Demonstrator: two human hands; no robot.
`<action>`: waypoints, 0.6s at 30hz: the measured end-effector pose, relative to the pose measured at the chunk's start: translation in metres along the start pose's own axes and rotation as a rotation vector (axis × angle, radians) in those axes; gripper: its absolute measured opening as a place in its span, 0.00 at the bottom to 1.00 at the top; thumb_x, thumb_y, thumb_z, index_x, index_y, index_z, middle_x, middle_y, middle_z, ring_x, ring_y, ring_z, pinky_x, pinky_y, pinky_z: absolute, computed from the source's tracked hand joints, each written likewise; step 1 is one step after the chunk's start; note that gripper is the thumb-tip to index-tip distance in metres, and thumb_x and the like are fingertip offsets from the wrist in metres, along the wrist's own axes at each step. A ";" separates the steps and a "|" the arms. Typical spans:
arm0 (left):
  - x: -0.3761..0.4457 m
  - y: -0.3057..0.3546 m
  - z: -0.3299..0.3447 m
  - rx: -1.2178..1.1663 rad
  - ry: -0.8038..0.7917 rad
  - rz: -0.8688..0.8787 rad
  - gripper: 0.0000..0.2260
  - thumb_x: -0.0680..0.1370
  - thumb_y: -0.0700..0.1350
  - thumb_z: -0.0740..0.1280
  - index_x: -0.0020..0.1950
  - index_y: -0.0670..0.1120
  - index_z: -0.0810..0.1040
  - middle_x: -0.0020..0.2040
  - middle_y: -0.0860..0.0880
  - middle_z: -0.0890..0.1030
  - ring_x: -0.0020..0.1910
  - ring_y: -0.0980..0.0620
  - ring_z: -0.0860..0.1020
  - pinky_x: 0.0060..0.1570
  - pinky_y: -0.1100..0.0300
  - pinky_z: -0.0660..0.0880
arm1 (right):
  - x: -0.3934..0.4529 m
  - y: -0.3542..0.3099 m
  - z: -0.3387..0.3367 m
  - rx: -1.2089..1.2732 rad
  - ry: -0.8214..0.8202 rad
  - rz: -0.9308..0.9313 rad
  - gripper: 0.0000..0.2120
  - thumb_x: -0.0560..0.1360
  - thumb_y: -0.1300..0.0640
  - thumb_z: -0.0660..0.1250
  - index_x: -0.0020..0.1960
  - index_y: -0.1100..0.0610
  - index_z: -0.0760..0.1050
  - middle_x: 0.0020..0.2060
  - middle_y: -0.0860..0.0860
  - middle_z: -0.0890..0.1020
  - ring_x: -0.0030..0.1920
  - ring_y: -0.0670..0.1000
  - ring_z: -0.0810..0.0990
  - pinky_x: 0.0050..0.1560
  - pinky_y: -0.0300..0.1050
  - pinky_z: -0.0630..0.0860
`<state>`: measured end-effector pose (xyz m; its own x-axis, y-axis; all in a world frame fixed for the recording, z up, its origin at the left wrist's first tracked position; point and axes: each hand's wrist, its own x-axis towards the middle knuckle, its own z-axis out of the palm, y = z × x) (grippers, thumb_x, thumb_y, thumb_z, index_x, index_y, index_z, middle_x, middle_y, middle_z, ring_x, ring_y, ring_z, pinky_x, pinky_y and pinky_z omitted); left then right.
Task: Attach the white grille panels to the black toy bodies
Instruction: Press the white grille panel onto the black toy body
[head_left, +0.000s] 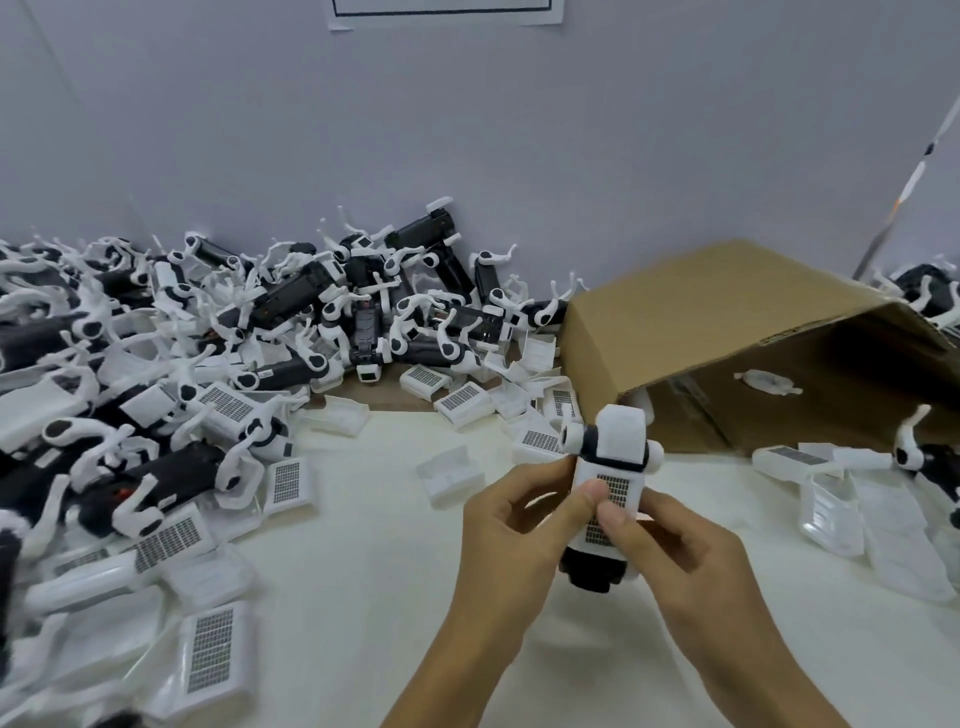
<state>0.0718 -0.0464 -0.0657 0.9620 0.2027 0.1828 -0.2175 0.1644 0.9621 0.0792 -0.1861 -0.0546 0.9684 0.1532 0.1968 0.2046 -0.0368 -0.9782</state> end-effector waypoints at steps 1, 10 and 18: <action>0.002 -0.001 -0.005 0.032 -0.015 0.021 0.09 0.72 0.50 0.75 0.52 0.54 0.88 0.49 0.53 0.87 0.52 0.54 0.85 0.48 0.67 0.79 | 0.000 -0.001 0.000 -0.054 0.019 -0.012 0.16 0.62 0.40 0.71 0.50 0.37 0.80 0.42 0.33 0.86 0.45 0.34 0.83 0.38 0.23 0.74; 0.022 -0.019 -0.044 0.287 0.451 0.140 0.09 0.80 0.42 0.70 0.40 0.48 0.83 0.36 0.52 0.85 0.39 0.61 0.83 0.39 0.73 0.74 | 0.003 -0.009 -0.028 -0.541 0.112 -0.267 0.21 0.66 0.56 0.82 0.46 0.36 0.75 0.39 0.27 0.82 0.45 0.31 0.80 0.41 0.22 0.73; 0.044 -0.042 -0.045 0.252 0.469 0.051 0.10 0.77 0.41 0.72 0.36 0.51 0.82 0.33 0.57 0.84 0.36 0.58 0.82 0.44 0.73 0.75 | 0.013 -0.090 -0.132 -1.066 0.260 -1.300 0.13 0.74 0.55 0.77 0.53 0.60 0.78 0.52 0.54 0.82 0.54 0.47 0.82 0.52 0.43 0.80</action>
<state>0.1159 -0.0005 -0.1074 0.7614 0.6238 0.1765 -0.1605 -0.0825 0.9836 0.0919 -0.3113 0.0444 0.0715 0.4647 0.8826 0.7154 -0.6405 0.2793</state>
